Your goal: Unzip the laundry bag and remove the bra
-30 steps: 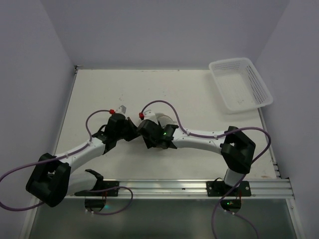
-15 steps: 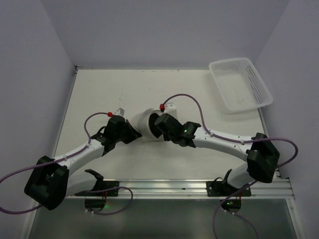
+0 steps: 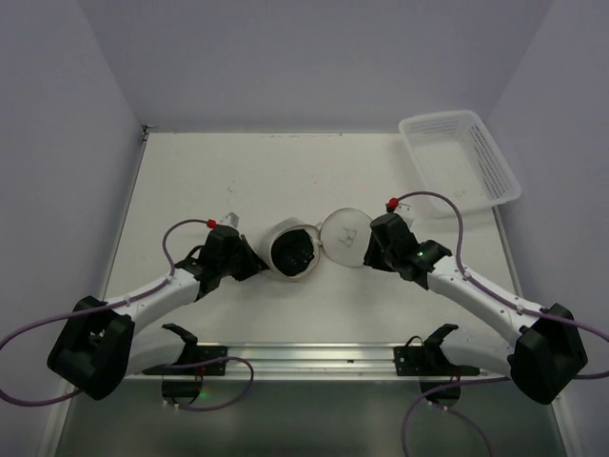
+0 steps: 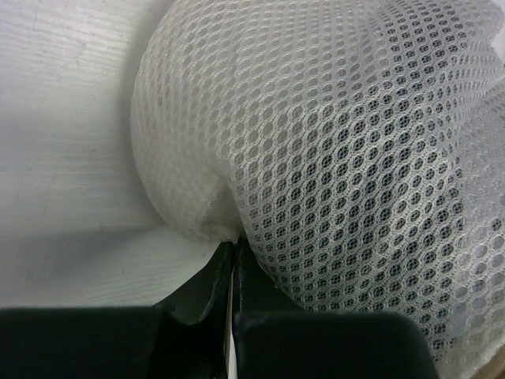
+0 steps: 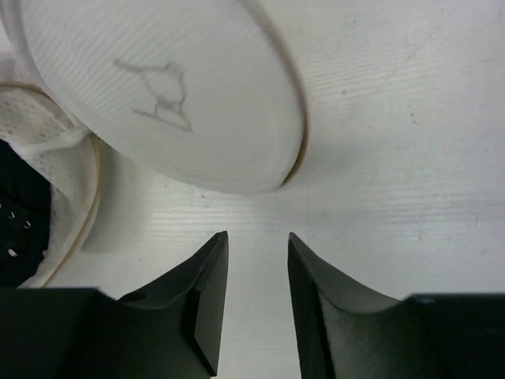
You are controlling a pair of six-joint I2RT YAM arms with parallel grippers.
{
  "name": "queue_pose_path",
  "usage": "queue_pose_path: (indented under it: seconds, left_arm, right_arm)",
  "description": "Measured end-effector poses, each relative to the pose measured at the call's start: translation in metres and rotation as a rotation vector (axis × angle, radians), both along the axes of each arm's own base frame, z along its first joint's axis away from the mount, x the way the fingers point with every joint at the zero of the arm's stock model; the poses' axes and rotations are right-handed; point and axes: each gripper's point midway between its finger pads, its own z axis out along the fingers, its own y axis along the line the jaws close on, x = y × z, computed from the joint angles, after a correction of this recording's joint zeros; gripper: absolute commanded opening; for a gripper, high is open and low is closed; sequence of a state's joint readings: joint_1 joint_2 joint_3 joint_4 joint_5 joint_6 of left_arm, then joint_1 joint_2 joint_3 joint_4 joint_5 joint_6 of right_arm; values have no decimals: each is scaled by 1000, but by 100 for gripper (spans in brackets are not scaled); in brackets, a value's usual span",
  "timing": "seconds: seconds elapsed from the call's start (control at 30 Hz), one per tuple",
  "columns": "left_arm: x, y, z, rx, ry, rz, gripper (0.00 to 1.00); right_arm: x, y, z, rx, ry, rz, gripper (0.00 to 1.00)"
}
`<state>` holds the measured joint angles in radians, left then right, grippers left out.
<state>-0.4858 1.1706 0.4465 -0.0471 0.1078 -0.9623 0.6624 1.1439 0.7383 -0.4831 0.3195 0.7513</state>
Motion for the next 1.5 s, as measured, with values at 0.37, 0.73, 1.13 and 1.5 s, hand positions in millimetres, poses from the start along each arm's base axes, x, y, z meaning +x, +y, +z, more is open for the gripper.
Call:
queue_pose_path:
  seconds: [0.37,0.73,1.13,1.5]
  left_arm:
    - [-7,-2,-4,6,6,-51,0]
    - [-7,-5,-5,2,22,-64,0]
    - [-6,-8,-5,-5,30,-73,0]
    - [-7,-8,-12,5,56,-74,0]
  right_arm:
    - [7,12,59,148,-45,78,75]
    - [8,129,70,256,-11,433,82]
    - [-1,177,-3,168,169,515,89]
    - [-15,191,-39,137,251,554,61]
